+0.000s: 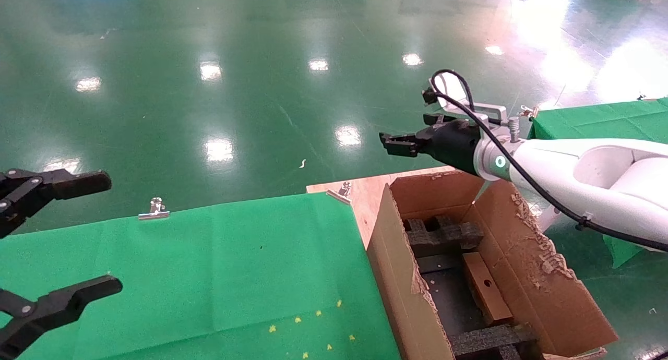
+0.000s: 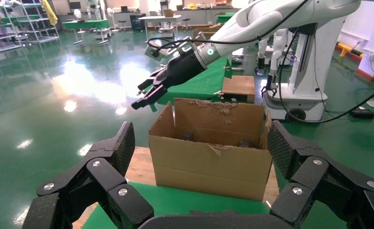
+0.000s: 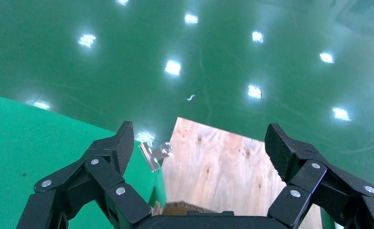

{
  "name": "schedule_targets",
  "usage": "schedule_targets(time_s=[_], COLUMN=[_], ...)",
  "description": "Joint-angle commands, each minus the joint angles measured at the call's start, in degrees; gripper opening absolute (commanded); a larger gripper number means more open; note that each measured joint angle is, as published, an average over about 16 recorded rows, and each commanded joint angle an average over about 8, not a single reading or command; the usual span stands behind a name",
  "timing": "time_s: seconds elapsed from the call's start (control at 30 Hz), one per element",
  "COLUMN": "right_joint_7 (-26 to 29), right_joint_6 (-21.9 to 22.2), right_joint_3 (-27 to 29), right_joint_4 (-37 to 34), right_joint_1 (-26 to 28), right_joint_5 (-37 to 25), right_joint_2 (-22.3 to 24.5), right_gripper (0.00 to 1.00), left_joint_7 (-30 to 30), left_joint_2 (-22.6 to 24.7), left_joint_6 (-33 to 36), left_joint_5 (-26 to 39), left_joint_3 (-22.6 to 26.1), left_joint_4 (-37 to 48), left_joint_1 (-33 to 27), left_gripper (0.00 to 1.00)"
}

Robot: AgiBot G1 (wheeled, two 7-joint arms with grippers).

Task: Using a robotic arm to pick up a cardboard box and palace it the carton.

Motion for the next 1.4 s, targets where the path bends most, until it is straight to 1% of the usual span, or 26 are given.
schedule_targets(time_s=[0.03,0.33,0.47,0.63,1.4], right_joint_7=[-1.04,-0.30,-2.79,-10.45,-51.12], right_joint_6=[1.04,-0.25,-2.08,-6.68,-31.50], right_joint_3=[-0.47,0.08,1.90,6.81,33.08], right_joint_4=[0.09,-0.05,-0.20,-0.58,-2.59], right_joint_1=[0.91,-0.16,-1.15,-3.43,-15.91], right_joint_5=[1.68,0.21,2.15,8.67,42.90], right_joint_2=[-0.24,0.00,-0.03,-0.27,-1.51], right_gripper=[1.00,1.00,1.00,1.00,1.00], left_joint_7=[0.00,0.00,0.00,0.00,0.00], left_joint_2=[0.00,0.00,0.00,0.00,0.00], left_joint_6=[0.00,0.00,0.00,-0.01,-0.01], left_joint_5=[-0.01,-0.01,-0.01,-0.01,-0.01], left_joint_3=[0.00,0.00,0.00,0.00,0.00], left_joint_4=[0.01,0.00,0.00,0.00,0.01], left_joint_1=[0.01,0.00,0.00,0.00,0.00], left_gripper=[1.00,1.00,1.00,1.00,1.00])
